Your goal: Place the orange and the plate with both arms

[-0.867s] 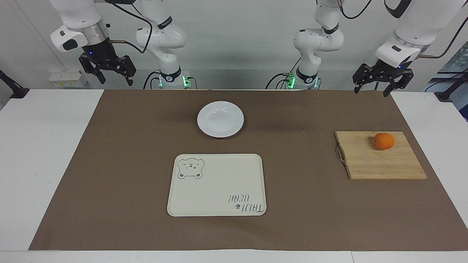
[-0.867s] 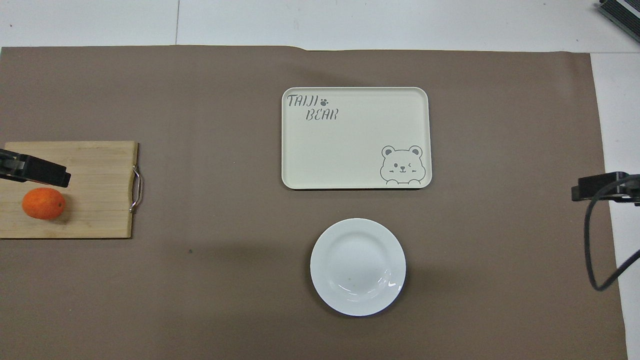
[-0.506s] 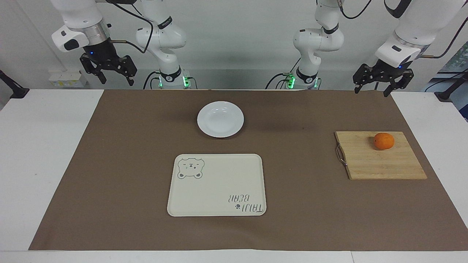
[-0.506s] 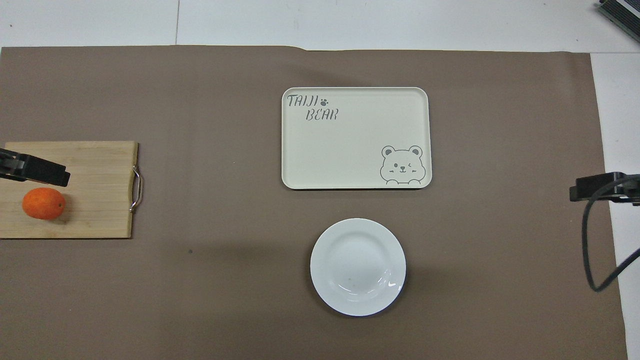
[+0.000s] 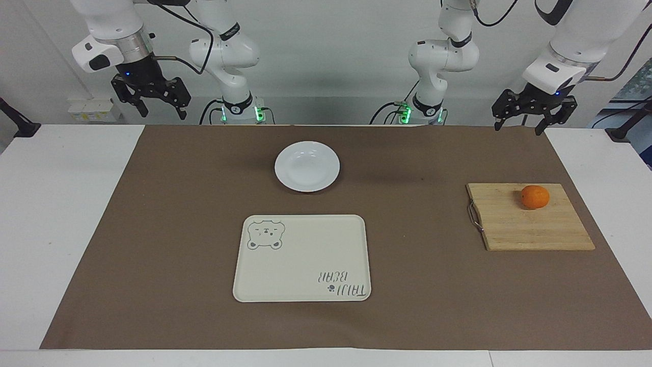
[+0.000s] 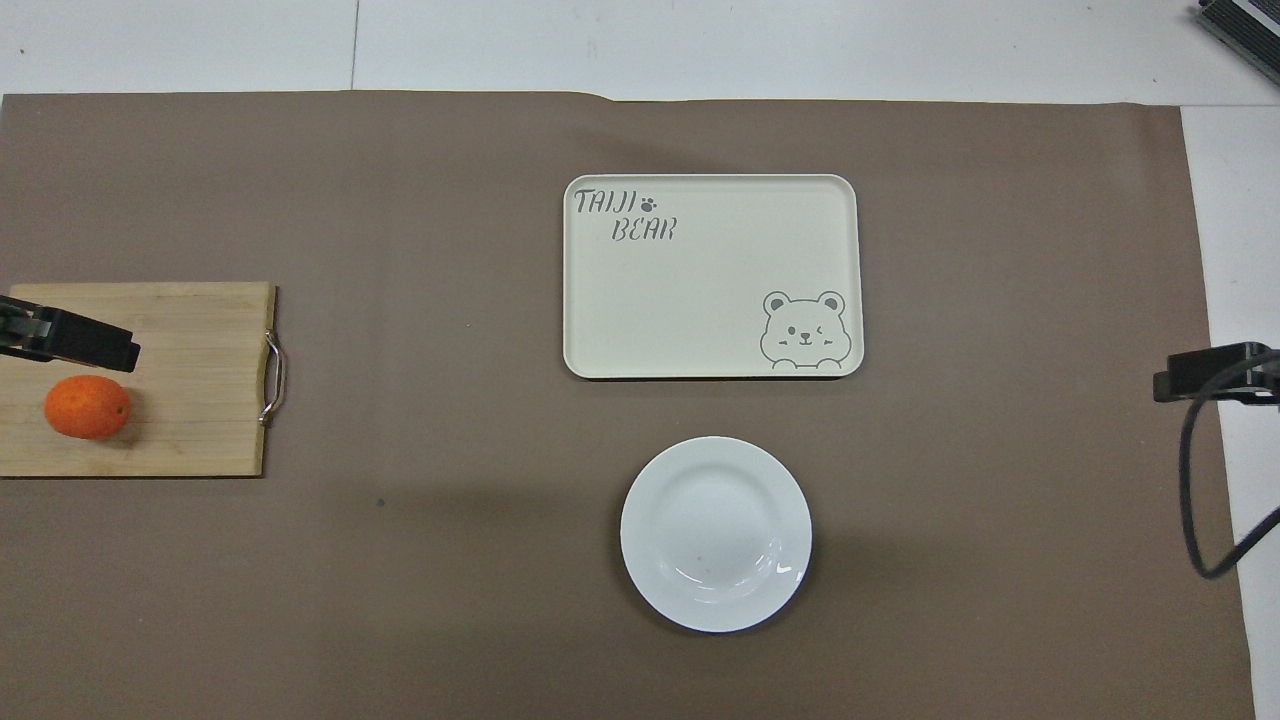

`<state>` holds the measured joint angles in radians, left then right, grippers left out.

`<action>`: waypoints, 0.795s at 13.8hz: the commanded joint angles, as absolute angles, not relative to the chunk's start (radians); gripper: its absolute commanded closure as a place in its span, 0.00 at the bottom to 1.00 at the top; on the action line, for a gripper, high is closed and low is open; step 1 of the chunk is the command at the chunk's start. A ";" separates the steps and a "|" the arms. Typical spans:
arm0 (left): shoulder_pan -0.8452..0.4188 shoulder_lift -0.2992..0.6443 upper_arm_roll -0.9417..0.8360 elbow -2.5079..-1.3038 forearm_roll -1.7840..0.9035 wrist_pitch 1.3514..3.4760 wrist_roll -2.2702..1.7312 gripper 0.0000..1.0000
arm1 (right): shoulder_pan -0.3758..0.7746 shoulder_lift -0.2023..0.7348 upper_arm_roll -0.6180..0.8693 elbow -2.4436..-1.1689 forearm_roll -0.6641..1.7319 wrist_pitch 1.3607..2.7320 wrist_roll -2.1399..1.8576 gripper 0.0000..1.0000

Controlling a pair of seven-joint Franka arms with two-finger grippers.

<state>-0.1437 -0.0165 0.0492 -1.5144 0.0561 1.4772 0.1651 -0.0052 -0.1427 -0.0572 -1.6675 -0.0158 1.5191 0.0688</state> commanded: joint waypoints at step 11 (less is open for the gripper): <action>-0.146 -0.043 0.060 -1.545 -0.006 1.526 0.166 0.00 | 0.029 -0.155 -0.118 -1.683 -0.014 1.516 0.080 0.00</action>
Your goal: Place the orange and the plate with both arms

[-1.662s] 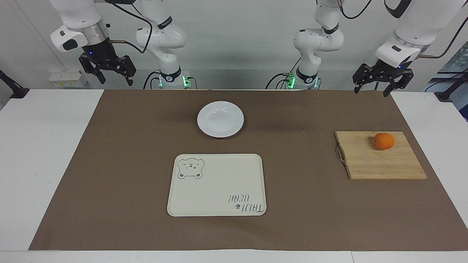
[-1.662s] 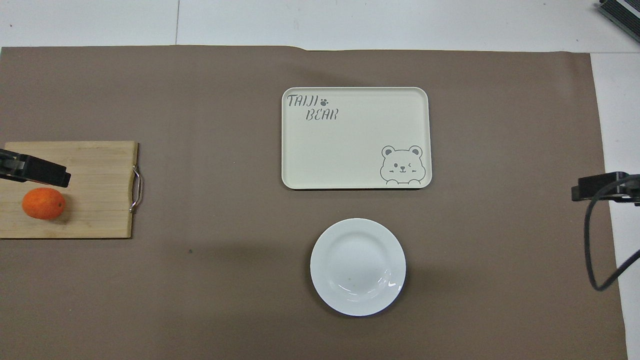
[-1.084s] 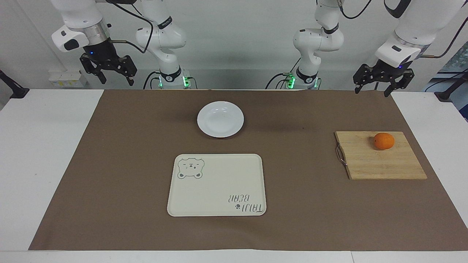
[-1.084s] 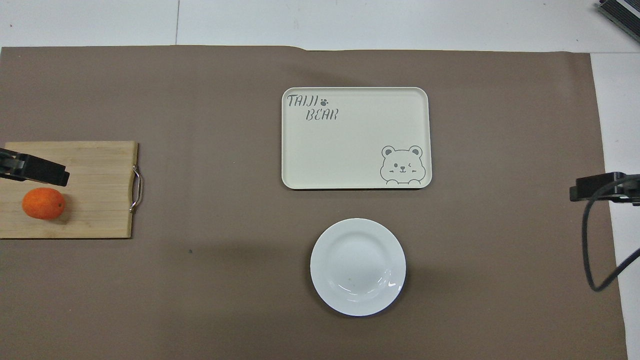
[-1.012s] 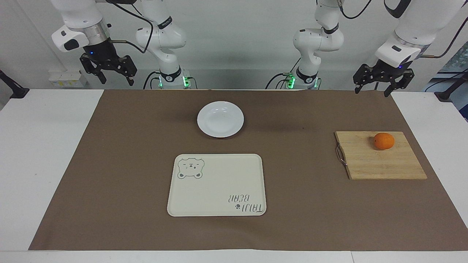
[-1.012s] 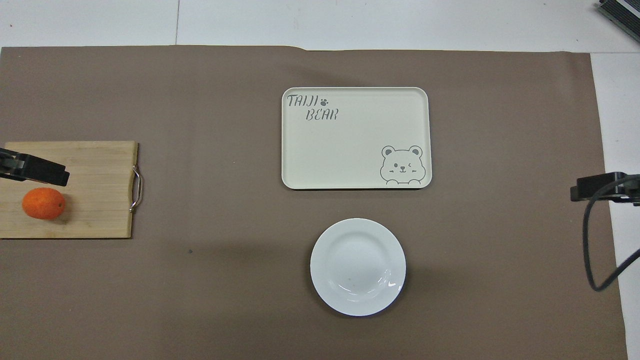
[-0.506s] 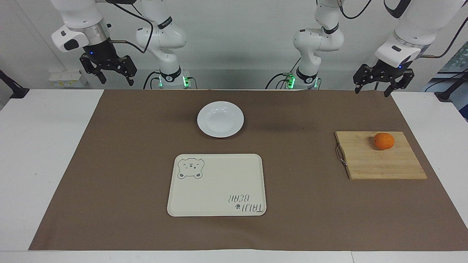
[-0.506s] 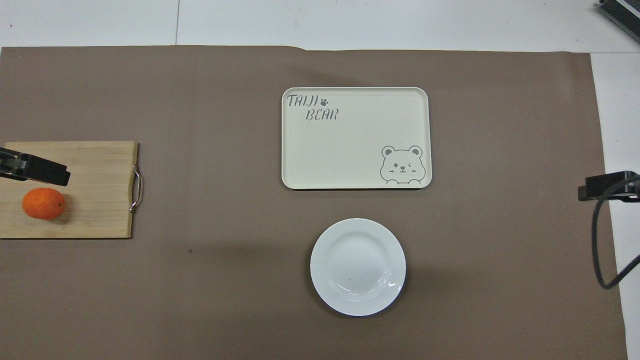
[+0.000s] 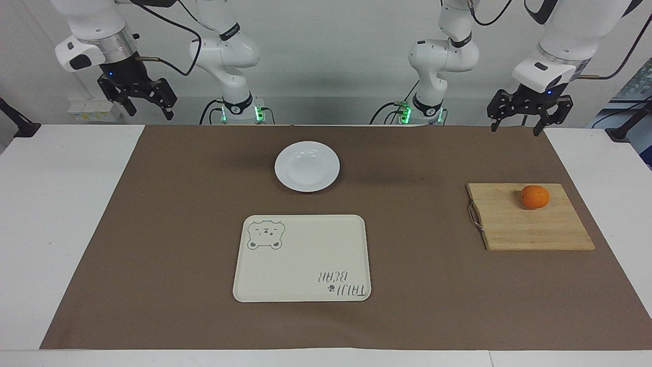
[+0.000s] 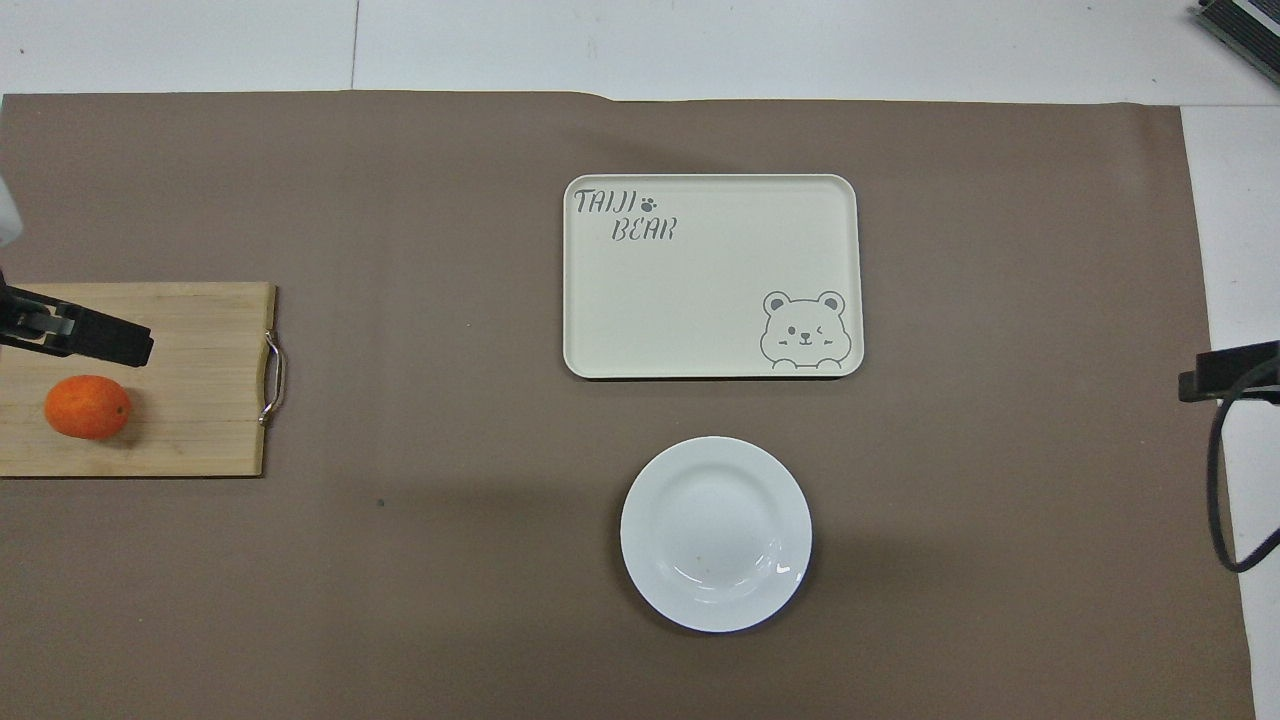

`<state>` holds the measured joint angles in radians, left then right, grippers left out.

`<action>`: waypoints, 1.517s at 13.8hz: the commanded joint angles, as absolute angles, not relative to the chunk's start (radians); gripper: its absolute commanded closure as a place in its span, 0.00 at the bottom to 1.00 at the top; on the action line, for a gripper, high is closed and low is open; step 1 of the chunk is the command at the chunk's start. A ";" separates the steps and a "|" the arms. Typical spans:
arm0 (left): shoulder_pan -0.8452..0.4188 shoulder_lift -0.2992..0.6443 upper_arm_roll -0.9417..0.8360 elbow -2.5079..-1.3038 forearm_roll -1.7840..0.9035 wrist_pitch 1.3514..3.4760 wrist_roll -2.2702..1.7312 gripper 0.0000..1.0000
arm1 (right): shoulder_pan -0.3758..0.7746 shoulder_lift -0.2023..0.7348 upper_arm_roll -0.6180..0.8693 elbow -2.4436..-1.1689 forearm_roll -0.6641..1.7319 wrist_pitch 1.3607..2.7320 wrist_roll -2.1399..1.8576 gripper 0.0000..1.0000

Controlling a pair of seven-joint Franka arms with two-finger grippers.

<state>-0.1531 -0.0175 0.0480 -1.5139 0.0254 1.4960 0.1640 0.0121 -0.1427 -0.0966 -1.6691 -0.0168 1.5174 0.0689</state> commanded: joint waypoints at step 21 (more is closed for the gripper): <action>0.026 -0.026 0.063 -1.659 -0.026 1.707 0.265 0.00 | 0.081 -0.156 -0.147 -1.681 -0.011 1.508 -0.004 0.00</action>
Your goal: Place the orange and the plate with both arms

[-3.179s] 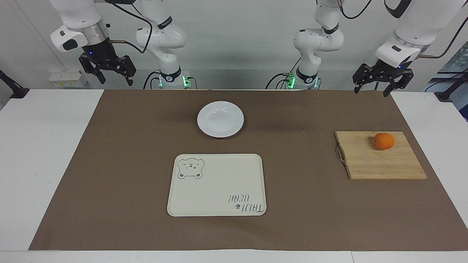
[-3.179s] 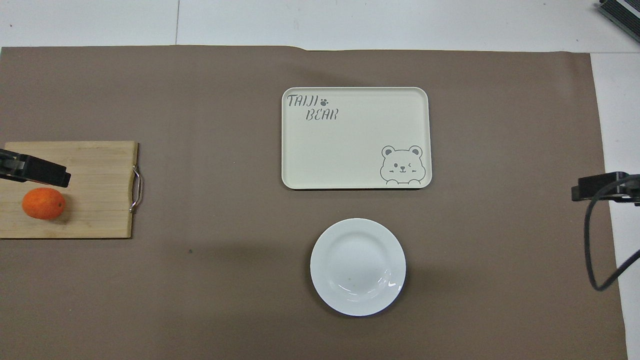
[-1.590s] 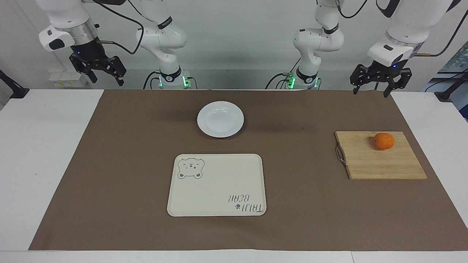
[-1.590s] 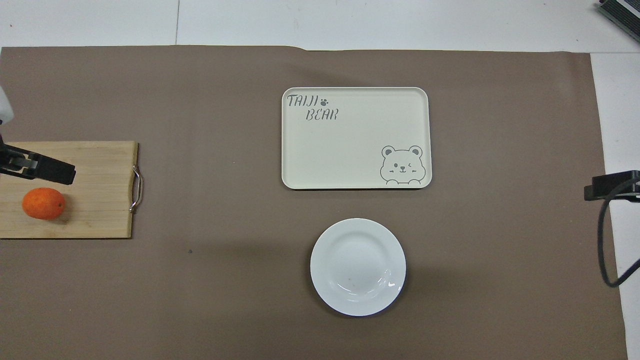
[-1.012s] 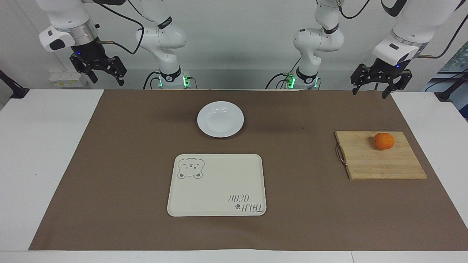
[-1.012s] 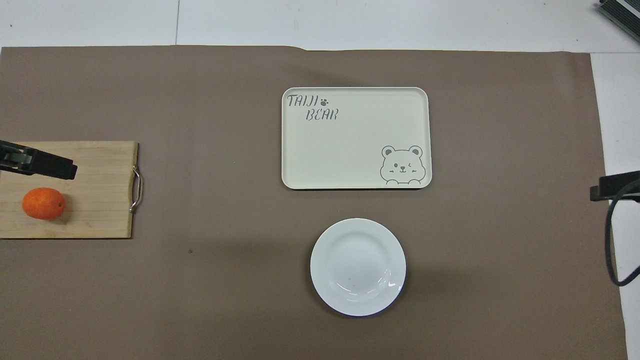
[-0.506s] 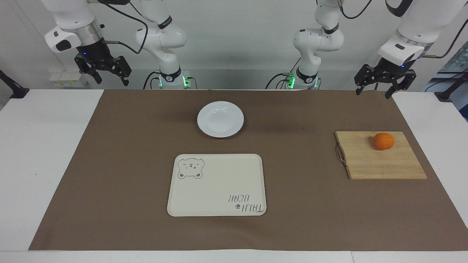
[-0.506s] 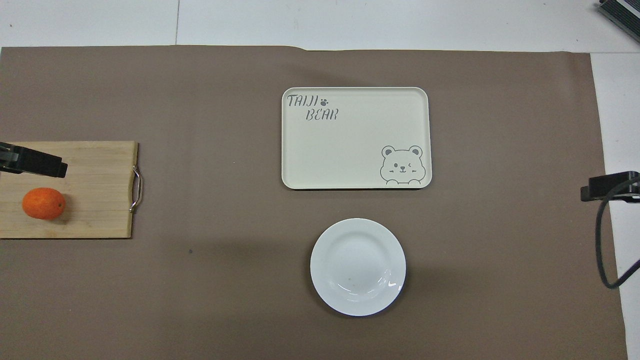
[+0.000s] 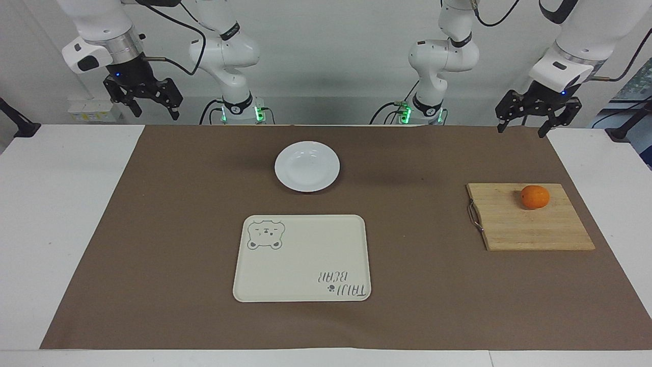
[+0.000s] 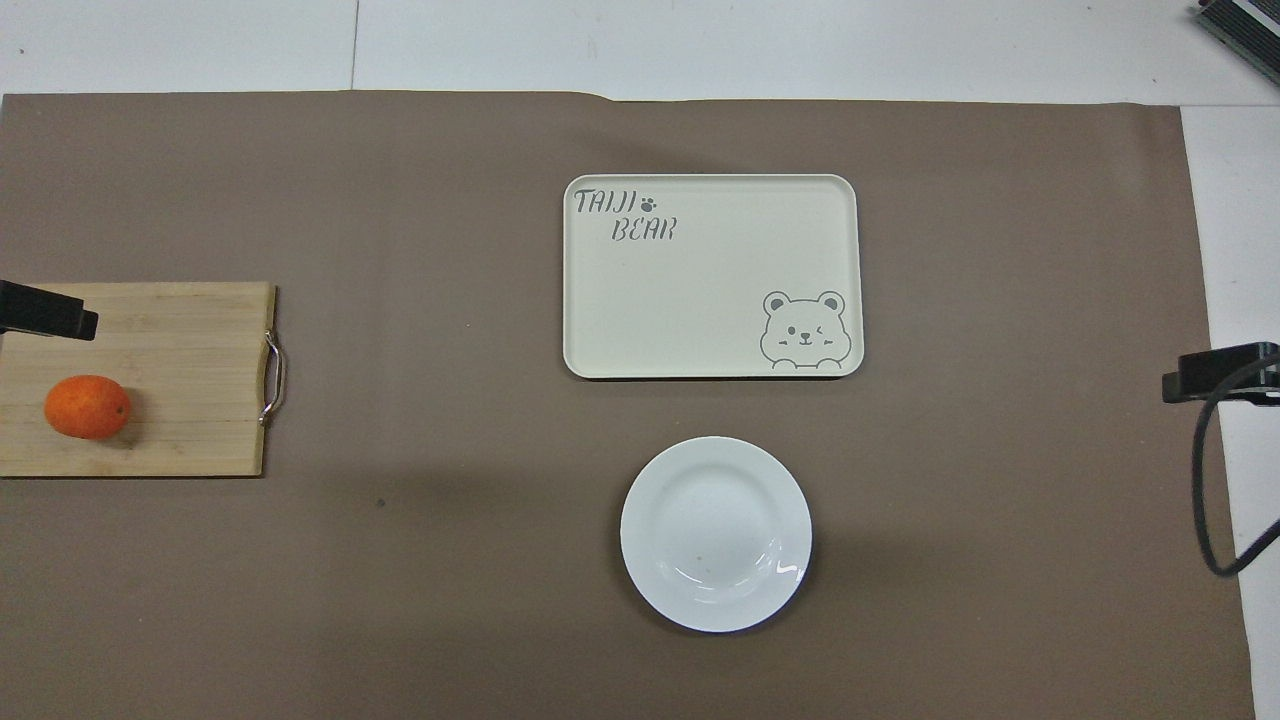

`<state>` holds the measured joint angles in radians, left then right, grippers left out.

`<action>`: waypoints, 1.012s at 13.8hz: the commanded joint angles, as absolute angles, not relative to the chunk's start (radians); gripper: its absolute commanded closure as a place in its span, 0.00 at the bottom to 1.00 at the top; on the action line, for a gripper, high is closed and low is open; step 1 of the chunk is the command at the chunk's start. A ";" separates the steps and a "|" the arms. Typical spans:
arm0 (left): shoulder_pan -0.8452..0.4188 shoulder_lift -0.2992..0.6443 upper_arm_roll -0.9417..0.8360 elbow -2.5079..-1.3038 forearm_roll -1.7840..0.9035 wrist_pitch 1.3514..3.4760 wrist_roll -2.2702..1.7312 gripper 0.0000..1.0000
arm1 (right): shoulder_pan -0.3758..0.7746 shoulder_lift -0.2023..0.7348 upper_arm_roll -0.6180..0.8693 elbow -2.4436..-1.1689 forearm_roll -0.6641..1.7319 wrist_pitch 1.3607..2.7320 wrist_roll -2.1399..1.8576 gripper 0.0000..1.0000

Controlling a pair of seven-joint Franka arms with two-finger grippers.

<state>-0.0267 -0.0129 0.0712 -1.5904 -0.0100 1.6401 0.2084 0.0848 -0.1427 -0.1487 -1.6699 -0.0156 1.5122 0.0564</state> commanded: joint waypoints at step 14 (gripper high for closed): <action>0.290 0.239 0.063 -1.861 -0.132 2.104 0.596 0.00 | 0.086 -0.075 -0.144 -1.560 -0.037 1.516 -0.068 0.00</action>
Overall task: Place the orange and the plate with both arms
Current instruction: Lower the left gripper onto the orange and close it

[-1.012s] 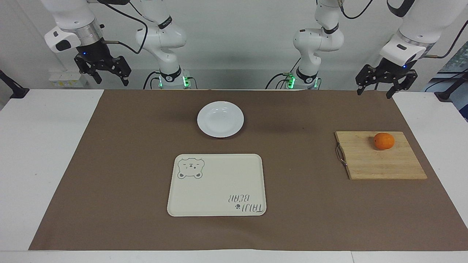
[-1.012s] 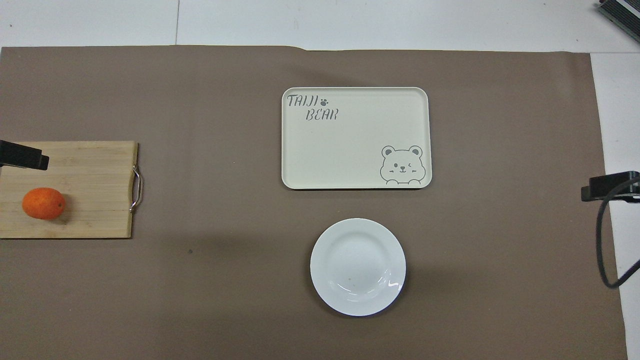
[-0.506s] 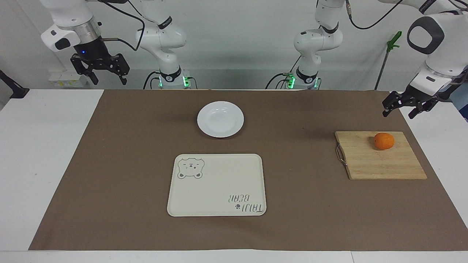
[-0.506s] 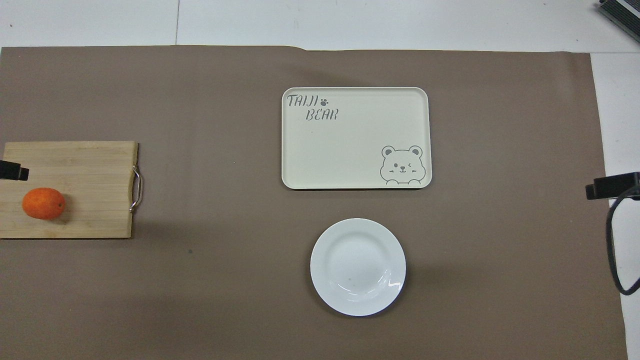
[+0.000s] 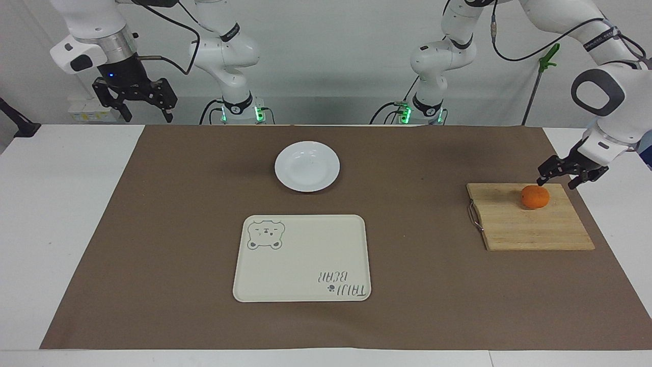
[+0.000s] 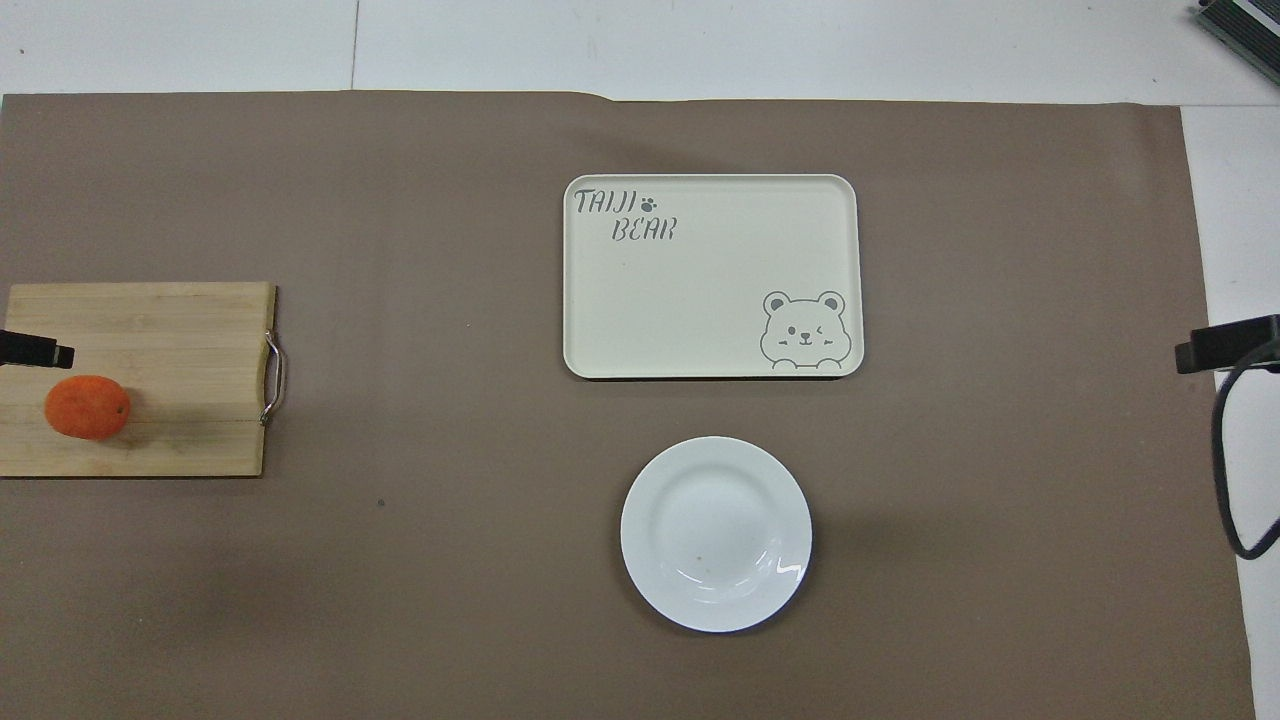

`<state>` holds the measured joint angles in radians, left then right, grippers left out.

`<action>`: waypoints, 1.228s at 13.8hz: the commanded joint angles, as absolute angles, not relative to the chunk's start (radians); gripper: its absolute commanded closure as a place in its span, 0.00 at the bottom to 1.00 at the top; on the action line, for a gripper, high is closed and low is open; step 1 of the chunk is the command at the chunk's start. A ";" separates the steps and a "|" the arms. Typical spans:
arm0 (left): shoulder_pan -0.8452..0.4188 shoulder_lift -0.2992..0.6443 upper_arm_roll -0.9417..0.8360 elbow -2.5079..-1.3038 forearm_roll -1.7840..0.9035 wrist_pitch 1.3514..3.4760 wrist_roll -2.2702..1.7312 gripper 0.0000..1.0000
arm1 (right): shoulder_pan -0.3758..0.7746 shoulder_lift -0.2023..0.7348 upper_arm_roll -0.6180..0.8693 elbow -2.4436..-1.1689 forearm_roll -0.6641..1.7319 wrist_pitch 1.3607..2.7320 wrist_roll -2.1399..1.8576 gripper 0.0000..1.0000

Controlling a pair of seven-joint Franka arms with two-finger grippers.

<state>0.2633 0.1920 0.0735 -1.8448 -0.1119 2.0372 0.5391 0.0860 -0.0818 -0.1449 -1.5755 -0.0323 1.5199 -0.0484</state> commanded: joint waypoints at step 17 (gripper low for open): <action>0.284 0.138 0.066 -2.085 -0.133 2.197 0.618 1.00 | 0.097 -0.081 -0.146 -1.565 -0.025 1.434 -0.077 0.00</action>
